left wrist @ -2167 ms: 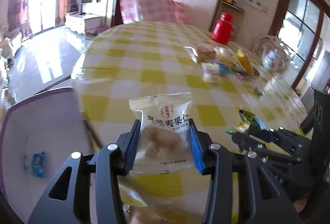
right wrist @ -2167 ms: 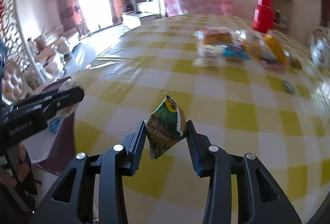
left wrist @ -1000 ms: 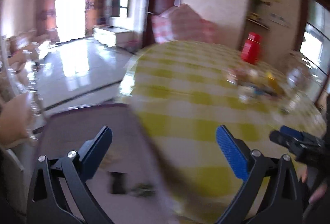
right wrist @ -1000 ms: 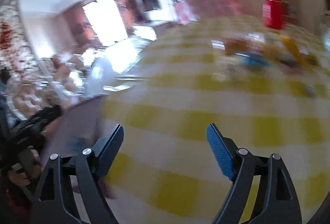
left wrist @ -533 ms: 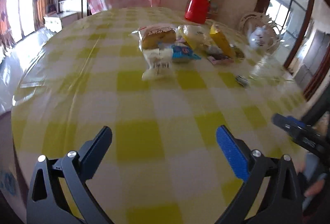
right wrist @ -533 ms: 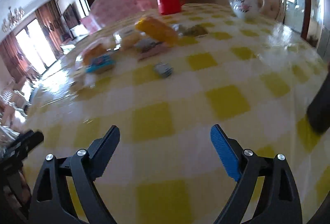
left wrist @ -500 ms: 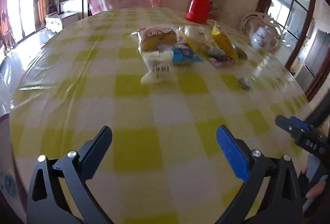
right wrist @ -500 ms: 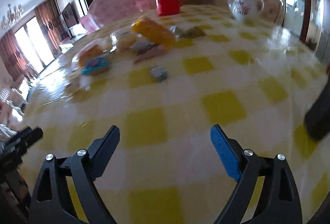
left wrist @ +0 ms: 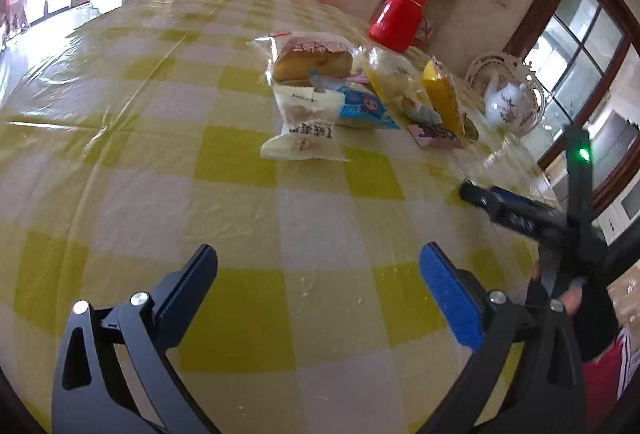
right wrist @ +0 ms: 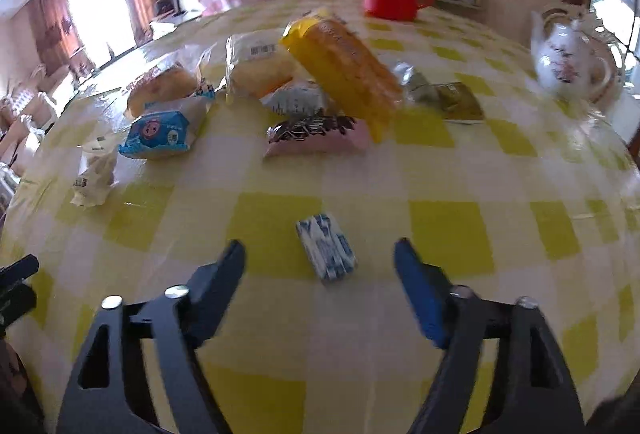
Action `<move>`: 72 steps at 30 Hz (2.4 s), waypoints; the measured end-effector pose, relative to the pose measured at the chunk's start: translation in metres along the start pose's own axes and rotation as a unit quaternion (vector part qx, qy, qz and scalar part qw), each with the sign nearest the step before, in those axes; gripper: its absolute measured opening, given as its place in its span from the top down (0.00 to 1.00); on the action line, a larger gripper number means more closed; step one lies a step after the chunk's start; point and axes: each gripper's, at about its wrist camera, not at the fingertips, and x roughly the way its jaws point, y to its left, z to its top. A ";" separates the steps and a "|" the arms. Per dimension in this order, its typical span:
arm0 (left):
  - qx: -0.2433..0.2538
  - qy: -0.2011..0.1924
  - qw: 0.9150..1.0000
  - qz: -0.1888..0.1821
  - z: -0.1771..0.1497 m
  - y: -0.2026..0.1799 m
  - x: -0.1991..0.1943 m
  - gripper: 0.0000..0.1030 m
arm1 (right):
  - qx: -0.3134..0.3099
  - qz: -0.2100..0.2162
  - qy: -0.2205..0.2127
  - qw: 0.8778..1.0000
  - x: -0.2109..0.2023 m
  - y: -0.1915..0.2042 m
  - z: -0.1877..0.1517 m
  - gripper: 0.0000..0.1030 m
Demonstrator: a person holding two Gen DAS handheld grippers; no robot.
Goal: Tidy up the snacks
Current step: 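Move both open tools back over the snacks on the table, then grasp the small blue-white carton with the right tool while the left tool grasps the clear snack bag, then carry the carton and the clear bag toward the white box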
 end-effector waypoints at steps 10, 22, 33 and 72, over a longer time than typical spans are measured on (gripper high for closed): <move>0.000 0.006 1.000 0.031 0.020 -0.002 0.014 0.02 | -0.002 0.014 -0.079 0.997 -0.064 0.008 -0.040 0.79; 0.069 0.025 0.985 0.159 0.077 -0.027 0.086 0.68 | 0.030 0.016 -0.103 0.994 -0.079 0.011 -0.057 0.79; 0.035 -0.037 0.998 0.045 0.047 -0.023 0.037 0.68 | 0.041 0.016 -0.122 0.992 -0.086 0.008 -0.057 0.79; 0.130 -0.038 0.990 0.046 -0.050 -0.038 -0.067 0.67 | 0.044 0.085 -0.110 0.989 -0.124 0.099 -0.110 0.79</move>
